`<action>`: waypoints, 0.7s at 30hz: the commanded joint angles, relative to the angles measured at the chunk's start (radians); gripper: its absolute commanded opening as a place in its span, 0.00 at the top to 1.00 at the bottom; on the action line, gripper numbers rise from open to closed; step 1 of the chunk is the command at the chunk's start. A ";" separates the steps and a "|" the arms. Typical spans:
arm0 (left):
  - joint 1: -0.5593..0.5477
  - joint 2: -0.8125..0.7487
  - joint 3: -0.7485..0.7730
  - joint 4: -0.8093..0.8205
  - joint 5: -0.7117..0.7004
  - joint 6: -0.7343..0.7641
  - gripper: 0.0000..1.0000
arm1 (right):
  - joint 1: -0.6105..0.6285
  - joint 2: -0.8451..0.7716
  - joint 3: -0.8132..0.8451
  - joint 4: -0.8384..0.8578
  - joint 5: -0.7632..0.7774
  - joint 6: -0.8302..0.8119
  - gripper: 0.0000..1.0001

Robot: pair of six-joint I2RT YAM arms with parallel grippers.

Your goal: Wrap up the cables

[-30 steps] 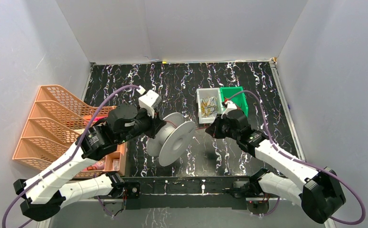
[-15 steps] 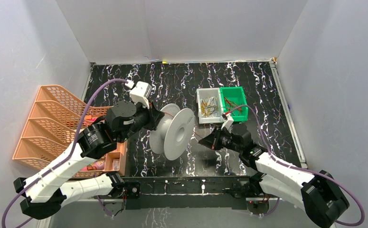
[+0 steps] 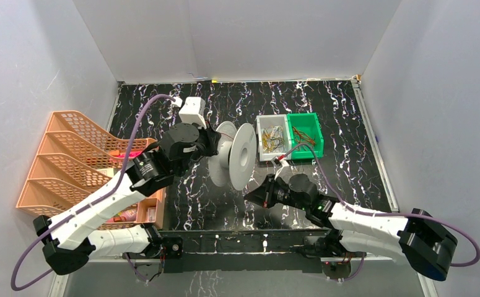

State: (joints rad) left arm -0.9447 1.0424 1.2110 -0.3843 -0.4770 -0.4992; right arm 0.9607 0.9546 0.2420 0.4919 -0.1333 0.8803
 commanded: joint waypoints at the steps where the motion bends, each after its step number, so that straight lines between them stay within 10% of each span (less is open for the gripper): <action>1: 0.002 0.003 0.057 0.153 -0.111 -0.019 1.00 | 0.070 0.010 0.077 0.072 0.095 0.006 1.00; 21: -0.016 0.194 -0.014 0.136 -0.297 -0.045 1.00 | 0.296 0.152 0.436 -0.129 0.507 -0.122 1.00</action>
State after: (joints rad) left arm -0.9447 1.2171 1.1995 -0.3145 -0.7074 -0.4885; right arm 1.2213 1.1069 0.5392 0.3878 0.2188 0.8211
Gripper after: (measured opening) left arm 0.037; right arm 0.019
